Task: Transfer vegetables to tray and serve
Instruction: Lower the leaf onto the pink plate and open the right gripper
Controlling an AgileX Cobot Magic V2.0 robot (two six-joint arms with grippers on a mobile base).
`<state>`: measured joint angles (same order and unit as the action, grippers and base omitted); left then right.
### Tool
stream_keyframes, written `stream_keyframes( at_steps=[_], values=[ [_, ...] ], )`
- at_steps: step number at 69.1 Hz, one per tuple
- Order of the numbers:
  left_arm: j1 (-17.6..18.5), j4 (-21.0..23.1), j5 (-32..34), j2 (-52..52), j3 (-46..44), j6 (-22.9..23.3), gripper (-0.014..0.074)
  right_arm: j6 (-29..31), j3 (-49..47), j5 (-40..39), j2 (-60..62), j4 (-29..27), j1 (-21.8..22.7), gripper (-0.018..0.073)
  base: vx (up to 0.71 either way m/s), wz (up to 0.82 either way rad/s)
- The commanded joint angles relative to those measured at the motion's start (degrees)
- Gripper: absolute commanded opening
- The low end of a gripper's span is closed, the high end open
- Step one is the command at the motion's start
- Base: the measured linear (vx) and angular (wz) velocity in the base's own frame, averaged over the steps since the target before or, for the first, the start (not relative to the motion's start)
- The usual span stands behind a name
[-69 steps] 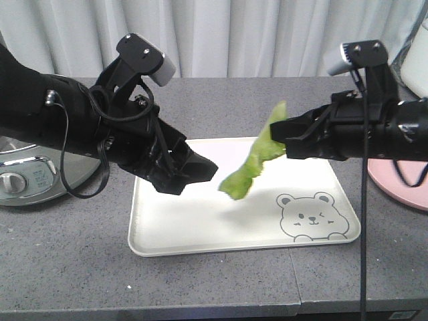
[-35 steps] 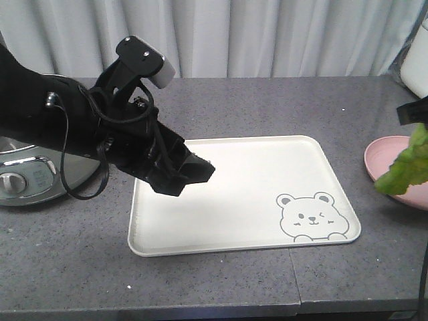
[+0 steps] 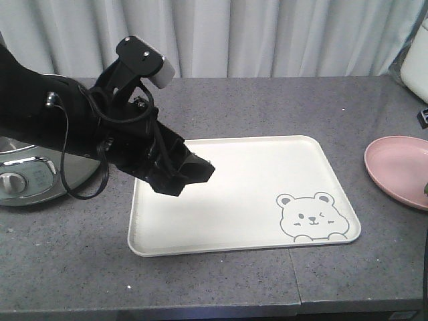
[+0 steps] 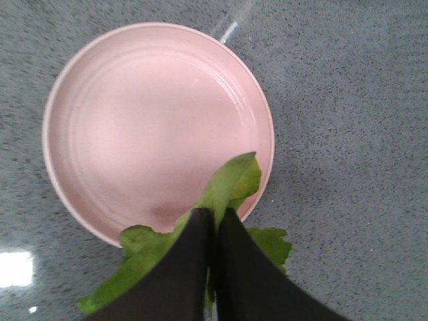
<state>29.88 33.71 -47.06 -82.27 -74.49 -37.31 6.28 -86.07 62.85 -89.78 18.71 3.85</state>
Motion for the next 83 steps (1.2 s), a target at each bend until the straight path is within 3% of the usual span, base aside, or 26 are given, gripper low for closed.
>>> stream_keyframes(
  at_steps=[1, 27, 56, 83],
  values=[
    [0.3, 2.2, 2.1, 2.0, -1.7, 0.6, 0.0499, 1.5, -2.2, -2.1, -0.6, 3.3, 0.3, -0.0003, 0.00, 0.00],
    [0.3, 2.2, 2.1, 2.0, -1.7, 0.6, 0.0499, 1.5, -2.2, -11.2, -9.9, 5.0, 0.3, 0.0031, 0.00, 0.00],
    [0.3, 2.1, 2.5, 2.0, -1.7, 0.6, 0.0499, 0.8, -2.2, -13.9, -11.2, 2.6, 0.3, 0.0375, 0.00, 0.00],
    [0.3, 2.1, 2.7, 2.0, -1.7, 0.6, 0.0499, -4.5, -2.2, -10.4, -3.1, 2.6, 0.3, 0.0381, 0.00, 0.00]
  ],
)
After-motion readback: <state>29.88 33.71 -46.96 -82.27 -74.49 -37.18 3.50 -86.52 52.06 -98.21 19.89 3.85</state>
